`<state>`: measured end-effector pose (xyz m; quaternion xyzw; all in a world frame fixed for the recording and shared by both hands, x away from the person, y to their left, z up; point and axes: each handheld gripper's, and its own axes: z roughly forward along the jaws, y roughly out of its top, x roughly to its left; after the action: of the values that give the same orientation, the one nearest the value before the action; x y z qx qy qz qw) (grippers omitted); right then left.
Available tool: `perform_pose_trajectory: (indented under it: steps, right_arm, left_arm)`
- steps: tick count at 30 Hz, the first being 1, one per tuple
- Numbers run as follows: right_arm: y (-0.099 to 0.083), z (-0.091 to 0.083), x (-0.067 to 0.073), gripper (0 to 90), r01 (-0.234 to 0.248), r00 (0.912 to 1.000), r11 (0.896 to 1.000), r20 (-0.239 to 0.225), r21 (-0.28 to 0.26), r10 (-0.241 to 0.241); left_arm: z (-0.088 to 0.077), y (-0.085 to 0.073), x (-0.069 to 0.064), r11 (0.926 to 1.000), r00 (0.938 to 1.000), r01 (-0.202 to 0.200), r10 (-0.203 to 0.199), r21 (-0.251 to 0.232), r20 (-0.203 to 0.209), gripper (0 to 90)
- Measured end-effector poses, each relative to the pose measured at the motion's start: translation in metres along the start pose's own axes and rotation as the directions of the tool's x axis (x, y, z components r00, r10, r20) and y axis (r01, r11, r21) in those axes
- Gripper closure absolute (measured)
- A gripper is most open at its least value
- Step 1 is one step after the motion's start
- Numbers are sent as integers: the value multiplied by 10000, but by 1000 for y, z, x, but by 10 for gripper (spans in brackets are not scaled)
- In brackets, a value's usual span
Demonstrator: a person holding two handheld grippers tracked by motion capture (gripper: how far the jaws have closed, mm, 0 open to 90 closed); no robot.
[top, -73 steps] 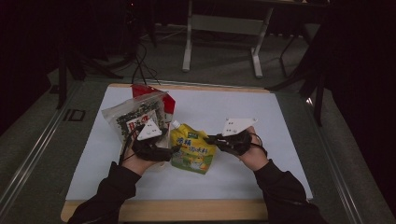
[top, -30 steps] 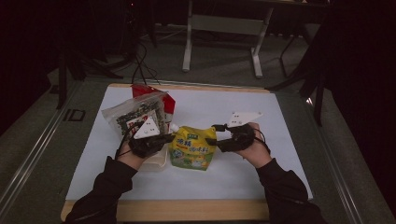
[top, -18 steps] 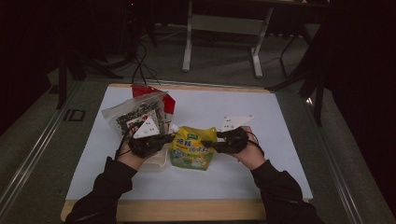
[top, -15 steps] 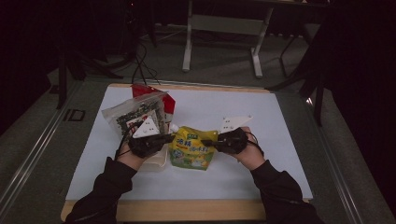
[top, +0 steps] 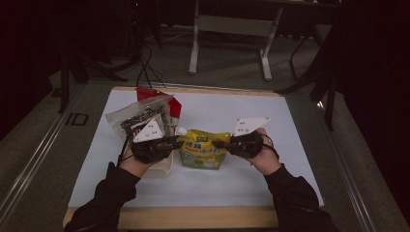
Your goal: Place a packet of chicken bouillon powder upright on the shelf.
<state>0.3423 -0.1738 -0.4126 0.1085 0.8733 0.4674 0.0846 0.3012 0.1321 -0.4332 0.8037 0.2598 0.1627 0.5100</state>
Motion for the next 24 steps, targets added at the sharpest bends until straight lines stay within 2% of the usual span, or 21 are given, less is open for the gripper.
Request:
perform_pose_trajectory:
  steps: [3, 5, 6, 14, 16, 17, 18, 20, 22, 23, 24]
  right_arm:
    - [2, -4, 0, 900, 27, 10000, 9999, 18, -102, -26]
    - [3, -7, 0, 900, 56, 10000, 9999, 73, -153, -55]
    - [7, -14, -1, 900, 58, 9999, 9994, 109, -331, -54]
    - [16, -29, -6, 900, 94, 9993, 9980, 355, -633, -71]
    - [17, -31, -6, 900, 126, 9991, 9977, 411, -671, -99]
    - [23, -34, -7, 900, 213, 9986, 9969, 489, -760, -176]
    - [23, -34, -7, 900, 213, 9986, 9969, 489, -760, -176]
    - [28, -36, -7, 900, 303, 9985, 9962, 474, -822, -264]
    - [32, -36, -7, 900, 348, 9984, 9956, 471, -866, -308]
    - [36, -36, -6, 900, 402, 9984, 9946, 431, -959, -362]
    - [38, -36, -6, 900, 415, 9984, 9944, 421, -969, -376]
  left_arm:
    - [-4, 3, -4, 9998, 10000, 75, -75, -208, -26, 668]
    - [-8, 5, -7, 9995, 9998, 104, -108, -313, -138, 668]
    - [-12, 5, -9, 9990, 9996, 196, -204, -407, -200, 564]
    - [-23, 3, -20, 9973, 9992, 382, -391, -622, -127, 364]
    - [-24, 3, -23, 9969, 9991, 414, -421, -673, -89, 344]
    - [-26, 2, -32, 9960, 9992, 405, -402, -798, 55, 288]
    - [-26, 2, -32, 9960, 9992, 405, -402, -798, 55, 272]
    - [-25, 1, -39, 9953, 9989, 426, -408, -874, 226, 257]
    - [-24, 0, -47, 9944, 9980, 506, -469, -926, 414, 200]
    - [-21, -3, -56, 9952, 9972, 364, -301, -910, 690, 146]
    - [-20, -4, -59, 9955, 9966, 330, -261, -891, 778, 126]
